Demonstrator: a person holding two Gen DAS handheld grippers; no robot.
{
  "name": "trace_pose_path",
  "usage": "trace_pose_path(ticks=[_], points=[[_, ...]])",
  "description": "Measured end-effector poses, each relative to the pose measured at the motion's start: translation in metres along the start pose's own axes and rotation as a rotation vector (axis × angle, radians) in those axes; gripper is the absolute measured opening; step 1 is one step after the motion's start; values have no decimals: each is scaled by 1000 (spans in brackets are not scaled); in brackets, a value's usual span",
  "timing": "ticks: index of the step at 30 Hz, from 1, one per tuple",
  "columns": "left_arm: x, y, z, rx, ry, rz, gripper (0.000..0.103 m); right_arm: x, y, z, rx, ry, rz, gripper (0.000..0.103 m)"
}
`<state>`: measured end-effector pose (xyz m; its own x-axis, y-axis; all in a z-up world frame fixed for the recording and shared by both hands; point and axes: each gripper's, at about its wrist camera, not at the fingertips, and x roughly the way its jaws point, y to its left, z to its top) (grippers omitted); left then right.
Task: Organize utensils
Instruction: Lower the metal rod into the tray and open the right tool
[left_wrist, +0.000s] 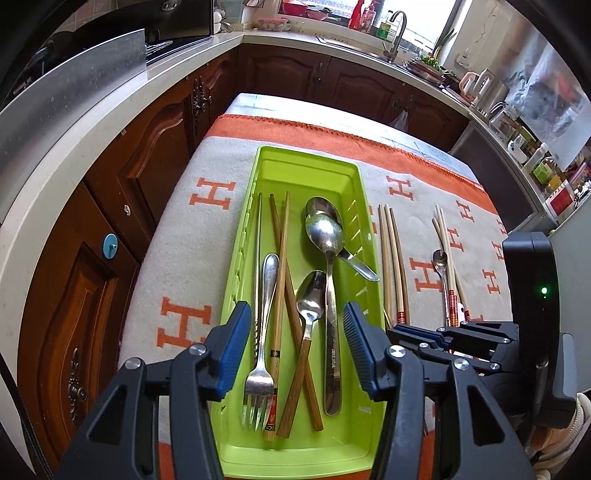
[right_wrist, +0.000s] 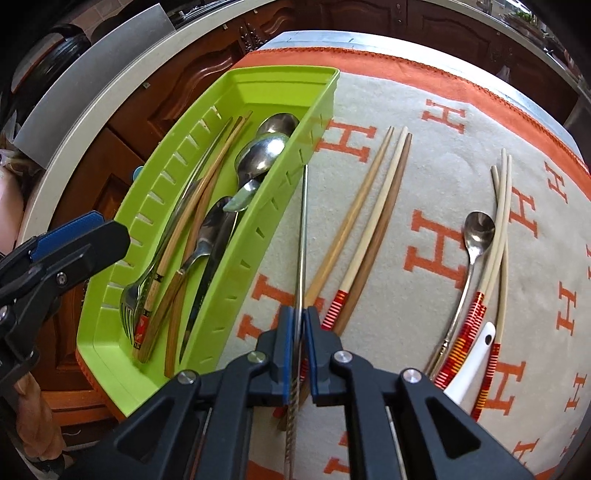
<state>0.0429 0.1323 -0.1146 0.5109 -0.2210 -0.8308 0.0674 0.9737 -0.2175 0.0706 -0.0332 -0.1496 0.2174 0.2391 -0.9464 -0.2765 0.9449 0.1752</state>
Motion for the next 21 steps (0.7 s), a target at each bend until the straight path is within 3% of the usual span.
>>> trace_pose_path(ticks=[9,16,21], points=[[-3,1,1,-3,-10,4,50,-19,-11,0,71,-36,32,5],[-12,11,9,-12,-40,51,50,-66,-18,23,159,-101,180,6],[-18,19,13,-24,-54,79,50,-67,-4,45,213,-93,269,6]])
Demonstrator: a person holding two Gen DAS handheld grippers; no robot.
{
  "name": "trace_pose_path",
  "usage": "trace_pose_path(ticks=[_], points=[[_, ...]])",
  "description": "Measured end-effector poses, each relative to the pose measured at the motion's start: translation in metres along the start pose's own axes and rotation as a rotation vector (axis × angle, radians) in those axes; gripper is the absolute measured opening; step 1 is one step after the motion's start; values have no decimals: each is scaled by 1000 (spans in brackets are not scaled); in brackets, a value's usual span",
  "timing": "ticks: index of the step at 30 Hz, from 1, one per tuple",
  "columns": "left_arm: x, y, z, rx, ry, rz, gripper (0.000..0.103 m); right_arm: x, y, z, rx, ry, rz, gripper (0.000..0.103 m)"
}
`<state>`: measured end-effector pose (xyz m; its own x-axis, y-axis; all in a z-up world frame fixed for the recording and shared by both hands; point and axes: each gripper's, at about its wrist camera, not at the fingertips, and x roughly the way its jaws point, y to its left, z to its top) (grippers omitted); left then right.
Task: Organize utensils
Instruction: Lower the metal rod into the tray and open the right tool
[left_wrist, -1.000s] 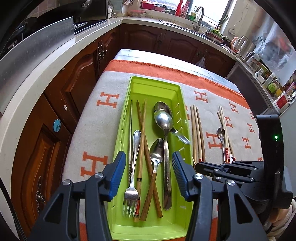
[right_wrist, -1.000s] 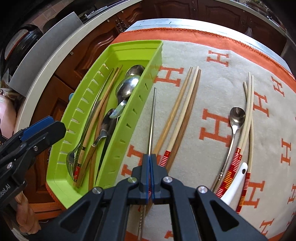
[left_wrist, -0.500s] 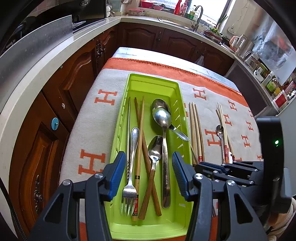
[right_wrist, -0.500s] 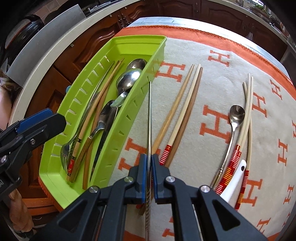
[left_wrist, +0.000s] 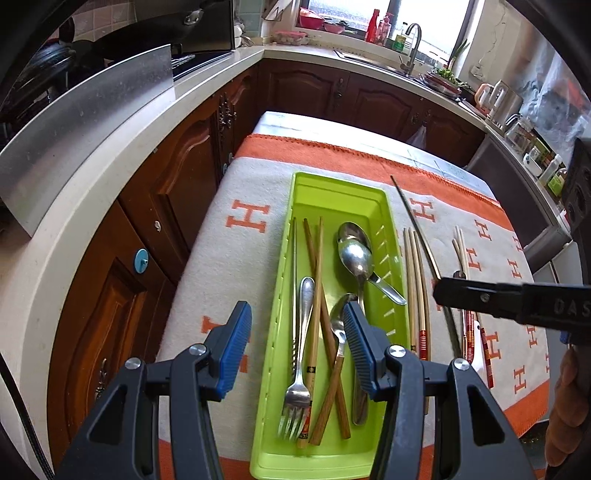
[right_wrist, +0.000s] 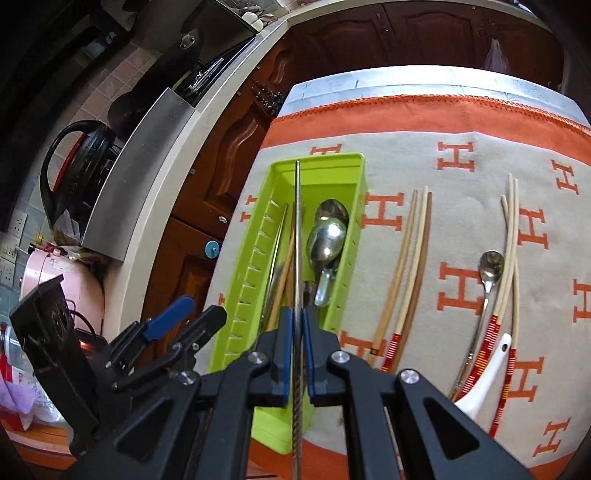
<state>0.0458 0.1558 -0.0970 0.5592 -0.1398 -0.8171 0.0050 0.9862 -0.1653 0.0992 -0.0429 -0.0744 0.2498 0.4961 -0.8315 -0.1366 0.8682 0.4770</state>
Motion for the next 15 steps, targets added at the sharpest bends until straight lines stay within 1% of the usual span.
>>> trace_pose_path(ticks=[3,8,15], points=[[-4,3,0,-6,-5,6,50,12,8,8,22,6,-6,6],[-9,5,-1,-5,-9,16,50,24,12,8,8,6,-47,7],[-8,-3,-2,0,2,5,50,18,2,-5,-37,-13,-95,8]])
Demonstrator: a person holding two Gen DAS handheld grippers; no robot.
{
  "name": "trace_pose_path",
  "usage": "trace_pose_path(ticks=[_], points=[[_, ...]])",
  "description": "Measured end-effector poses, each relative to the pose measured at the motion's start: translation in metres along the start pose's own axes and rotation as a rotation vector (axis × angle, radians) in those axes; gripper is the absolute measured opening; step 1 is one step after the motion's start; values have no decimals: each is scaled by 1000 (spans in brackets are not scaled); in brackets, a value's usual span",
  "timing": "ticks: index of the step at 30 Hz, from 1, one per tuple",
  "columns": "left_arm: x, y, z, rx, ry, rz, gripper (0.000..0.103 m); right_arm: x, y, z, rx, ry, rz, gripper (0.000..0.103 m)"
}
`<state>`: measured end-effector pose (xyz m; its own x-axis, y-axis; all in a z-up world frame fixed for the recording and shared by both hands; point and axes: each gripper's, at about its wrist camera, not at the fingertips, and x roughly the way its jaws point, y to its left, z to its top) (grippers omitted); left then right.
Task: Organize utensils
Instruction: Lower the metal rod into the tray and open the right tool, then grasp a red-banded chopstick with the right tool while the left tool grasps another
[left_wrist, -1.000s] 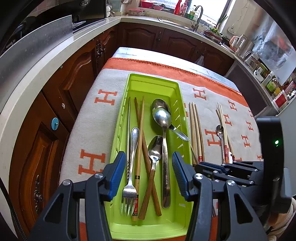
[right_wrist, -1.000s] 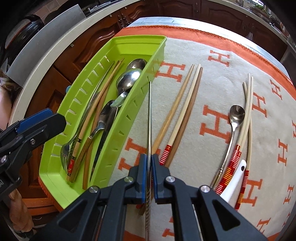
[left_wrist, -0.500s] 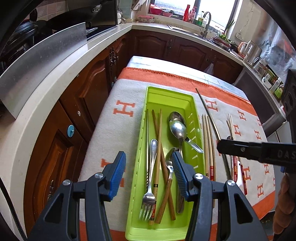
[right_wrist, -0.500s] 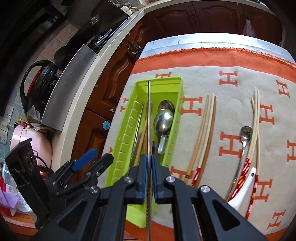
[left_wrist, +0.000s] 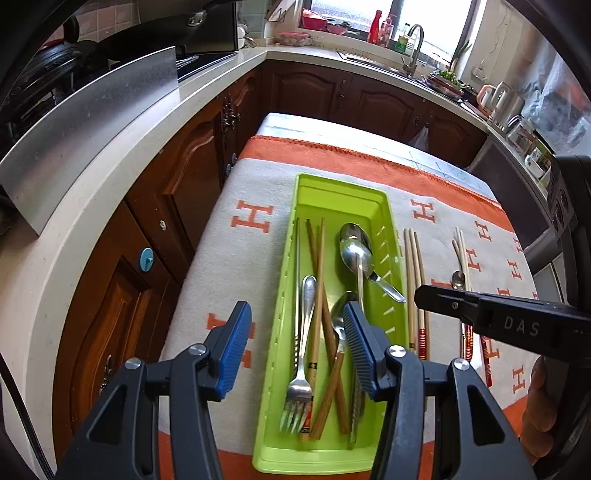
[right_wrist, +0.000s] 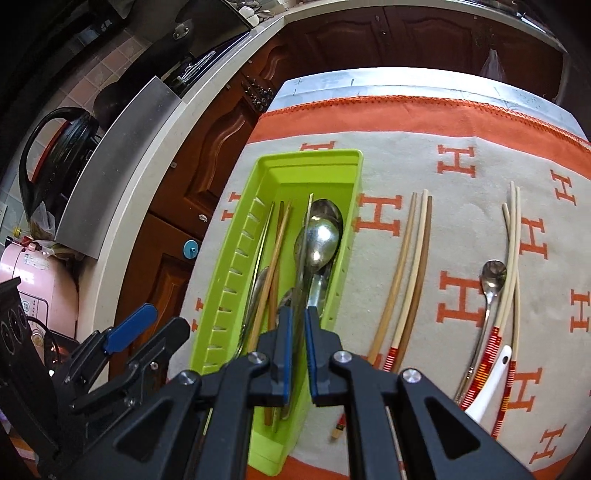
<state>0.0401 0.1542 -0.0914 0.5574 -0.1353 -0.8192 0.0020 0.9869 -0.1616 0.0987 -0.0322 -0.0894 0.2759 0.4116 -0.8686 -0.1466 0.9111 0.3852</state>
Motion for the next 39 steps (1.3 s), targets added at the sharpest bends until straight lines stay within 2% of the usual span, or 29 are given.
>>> trace_pose_path(ticks=[13,26,35,39], points=[[0,-52,-1,108,23,-36,50,-32,-50,-26,22,-69,-44,8],[15,-111,-4,196,75,-72,50,-57,-122,-42,97,-133,-79,7],[40,-145,-5,226,138,-120,50,-57,-169,-47,154,-144,-72,7],[51,-159,-6,236,164,-147,43,-50,-180,-50,158,-122,-53,7]])
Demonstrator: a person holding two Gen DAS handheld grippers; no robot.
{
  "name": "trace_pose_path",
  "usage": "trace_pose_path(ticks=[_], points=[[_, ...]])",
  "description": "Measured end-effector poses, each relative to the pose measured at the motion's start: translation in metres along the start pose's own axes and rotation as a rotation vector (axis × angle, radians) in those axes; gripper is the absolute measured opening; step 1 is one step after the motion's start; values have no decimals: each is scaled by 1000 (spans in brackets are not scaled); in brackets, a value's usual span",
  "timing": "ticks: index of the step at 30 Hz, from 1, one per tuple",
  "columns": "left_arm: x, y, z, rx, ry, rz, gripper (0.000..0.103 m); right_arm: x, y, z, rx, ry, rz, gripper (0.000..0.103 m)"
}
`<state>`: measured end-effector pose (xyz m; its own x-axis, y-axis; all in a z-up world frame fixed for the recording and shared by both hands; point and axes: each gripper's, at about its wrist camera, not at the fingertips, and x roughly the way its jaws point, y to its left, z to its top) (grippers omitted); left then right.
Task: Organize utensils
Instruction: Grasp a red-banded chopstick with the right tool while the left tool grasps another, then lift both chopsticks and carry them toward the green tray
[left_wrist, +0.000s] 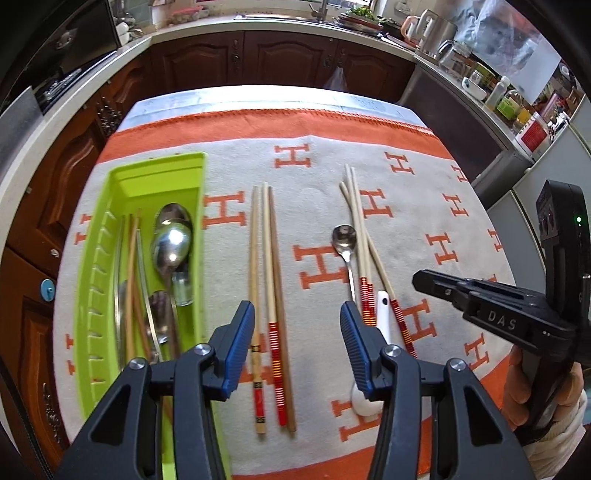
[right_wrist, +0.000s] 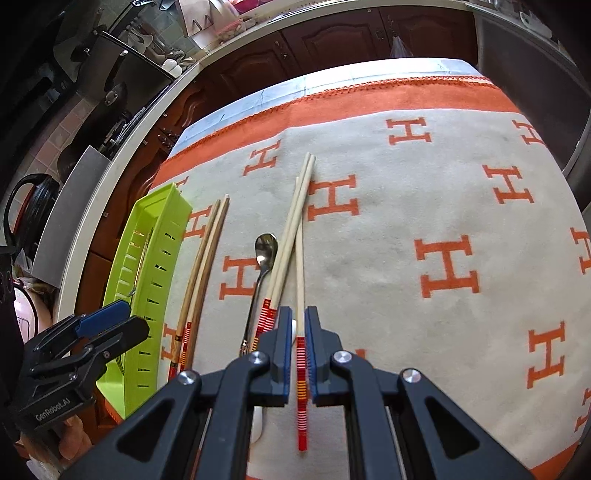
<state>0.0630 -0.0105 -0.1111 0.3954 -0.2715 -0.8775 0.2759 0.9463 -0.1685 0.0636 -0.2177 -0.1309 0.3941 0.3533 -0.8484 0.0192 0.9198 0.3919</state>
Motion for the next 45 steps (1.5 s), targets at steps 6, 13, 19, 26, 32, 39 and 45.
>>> trace_pose_path(ticks=[6,13,19,26,32,39,45], points=[[22,-13,3,2,50,-32,40,13,-2,-3,-32,35,19,8],[35,-19,5,5,75,-40,40,36,6,0,-102,70,-29,8],[39,-23,10,3,80,-56,40,40,14,3,-158,35,-73,5],[54,-36,20,20,92,-115,27,31,-2,2,-117,5,-108,6],[70,-42,26,27,114,-142,12,18,-28,-3,-36,-3,-92,6],[82,-57,26,72,135,-136,11,15,-35,-6,-5,-7,-70,6],[93,-63,26,96,151,-110,11,15,-36,-7,-4,-7,-66,6]])
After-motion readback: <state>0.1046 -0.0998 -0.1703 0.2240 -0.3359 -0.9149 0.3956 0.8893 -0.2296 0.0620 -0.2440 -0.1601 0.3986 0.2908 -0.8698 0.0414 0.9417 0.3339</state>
